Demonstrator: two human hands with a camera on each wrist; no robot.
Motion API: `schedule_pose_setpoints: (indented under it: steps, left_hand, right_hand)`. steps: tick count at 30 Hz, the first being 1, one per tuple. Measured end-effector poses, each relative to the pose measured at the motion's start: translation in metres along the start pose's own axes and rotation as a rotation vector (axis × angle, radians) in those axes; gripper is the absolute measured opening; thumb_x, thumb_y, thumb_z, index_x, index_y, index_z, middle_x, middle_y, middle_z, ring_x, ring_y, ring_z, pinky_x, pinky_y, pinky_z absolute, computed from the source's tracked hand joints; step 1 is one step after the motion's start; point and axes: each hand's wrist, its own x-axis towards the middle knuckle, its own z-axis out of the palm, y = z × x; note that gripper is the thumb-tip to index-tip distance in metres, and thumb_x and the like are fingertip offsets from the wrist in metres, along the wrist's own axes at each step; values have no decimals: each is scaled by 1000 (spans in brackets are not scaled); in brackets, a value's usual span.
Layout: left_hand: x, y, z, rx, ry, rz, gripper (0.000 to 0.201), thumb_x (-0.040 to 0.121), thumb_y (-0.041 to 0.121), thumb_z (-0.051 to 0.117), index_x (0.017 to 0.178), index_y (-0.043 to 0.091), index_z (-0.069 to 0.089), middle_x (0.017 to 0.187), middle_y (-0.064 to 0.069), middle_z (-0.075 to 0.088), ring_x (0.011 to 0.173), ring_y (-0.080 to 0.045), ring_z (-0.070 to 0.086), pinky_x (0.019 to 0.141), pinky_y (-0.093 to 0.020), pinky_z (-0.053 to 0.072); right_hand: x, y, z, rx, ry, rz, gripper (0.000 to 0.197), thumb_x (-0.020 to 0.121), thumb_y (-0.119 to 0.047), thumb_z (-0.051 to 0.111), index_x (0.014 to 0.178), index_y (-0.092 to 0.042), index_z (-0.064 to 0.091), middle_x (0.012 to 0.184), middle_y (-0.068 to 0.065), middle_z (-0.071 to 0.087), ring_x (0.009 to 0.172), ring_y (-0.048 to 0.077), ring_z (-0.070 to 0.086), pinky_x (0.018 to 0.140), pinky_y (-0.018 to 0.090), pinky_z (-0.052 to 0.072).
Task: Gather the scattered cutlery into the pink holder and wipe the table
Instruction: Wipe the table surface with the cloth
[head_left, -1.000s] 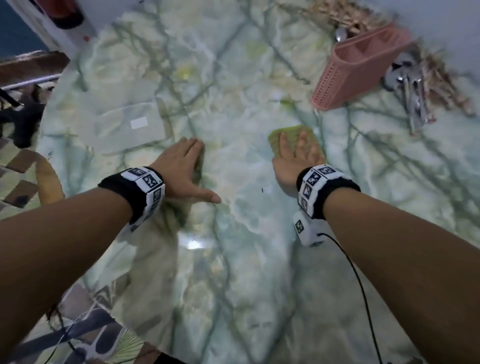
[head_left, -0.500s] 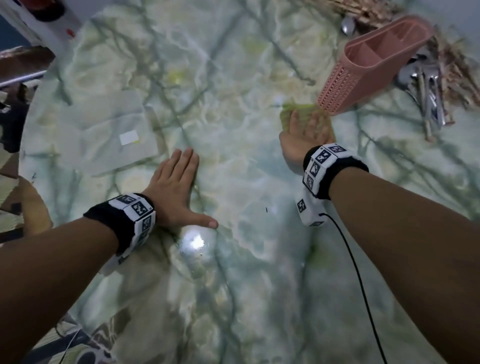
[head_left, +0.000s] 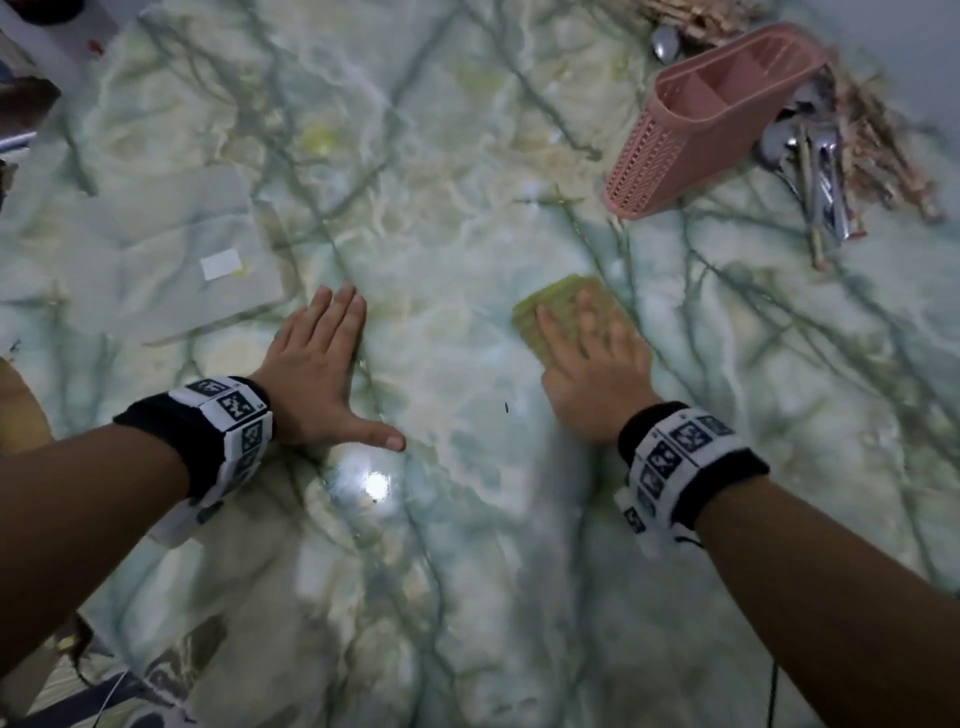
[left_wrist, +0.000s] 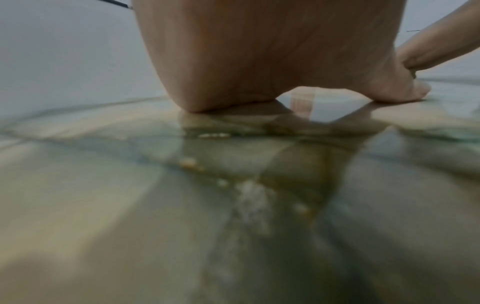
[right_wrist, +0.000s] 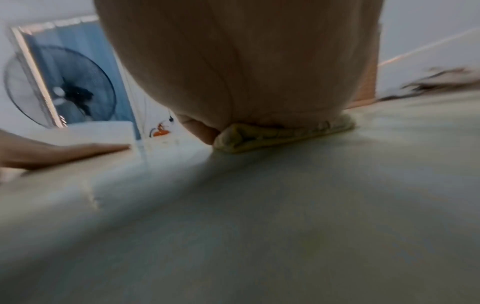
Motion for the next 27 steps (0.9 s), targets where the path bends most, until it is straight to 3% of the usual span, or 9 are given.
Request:
schedule_pose_setpoints:
  steps: [3,6,9,12,15,19,23,25,27]
  left_hand:
    - [-1,0,-1,5,0,1,164,37,113,33,156,18,-26,162,4,-33,150,-18,-30,125,-43,-8]
    - [-1,1,1,7,22,8,166,35,113,33,157,17,-24,164,2,-29,151,-19,-27,126,-43,-8]
    - [-2,0,1,22,40,21,169,33,113,36,158,15,-22,166,0,-26,152,-20,-25,125,-41,-8]
    - [-1,-2,2,22,38,23,170,32,113,37,158,15,-21,166,-2,-25,153,-22,-24,125,-42,-8]
    - [0,-3,2,29,25,25,170,32,113,38,157,15,-24,165,-2,-27,152,-22,-26,125,-42,-9]
    - [-1,-3,3,18,37,28,170,32,112,41,157,16,-23,166,-1,-25,152,-21,-25,123,-40,-10]
    - [-1,-1,1,8,35,22,170,31,113,39,158,15,-21,167,-2,-24,153,-20,-24,125,-40,-9]
    - [-2,1,-2,20,11,17,171,30,113,38,157,15,-22,166,-2,-26,152,-20,-25,125,-40,-10]
    - [-2,2,-5,40,-20,8,173,28,113,37,156,15,-25,165,-2,-29,152,-21,-27,124,-40,-10]
  right_hand:
    - [25,28,-18,19,-48,123,66,98,-46,22,159,-44,-4,169,4,-17,155,36,-11,124,57,2]
    - [53,15,-32,114,-32,276,65,100,-44,21,157,-49,-9,168,-1,-21,154,34,-17,124,52,-8]
    - [71,3,-38,139,-33,317,67,96,-44,19,157,-48,-9,168,0,-20,154,35,-19,123,52,-10]
    - [83,-15,-46,210,-31,302,69,93,-47,18,157,-48,-6,169,1,-17,154,37,-18,123,53,-10]
    - [98,-37,-55,453,-34,175,70,91,-53,22,160,-44,12,170,8,-2,155,41,-5,123,58,-1]
    - [99,-87,-51,90,-20,-59,63,102,-47,24,162,-39,4,170,7,-12,155,38,-11,123,59,-2]
    - [54,-95,-15,-62,-214,-261,63,100,-47,24,155,-54,-8,166,-5,-26,152,27,-25,122,51,-13]
    - [37,-59,-6,-42,-240,-187,64,98,-50,19,152,-56,-15,164,-7,-32,151,27,-29,121,52,-15]
    - [30,-23,-9,6,-161,28,66,97,-48,19,153,-54,-17,165,-5,-30,153,30,-25,122,53,-12]
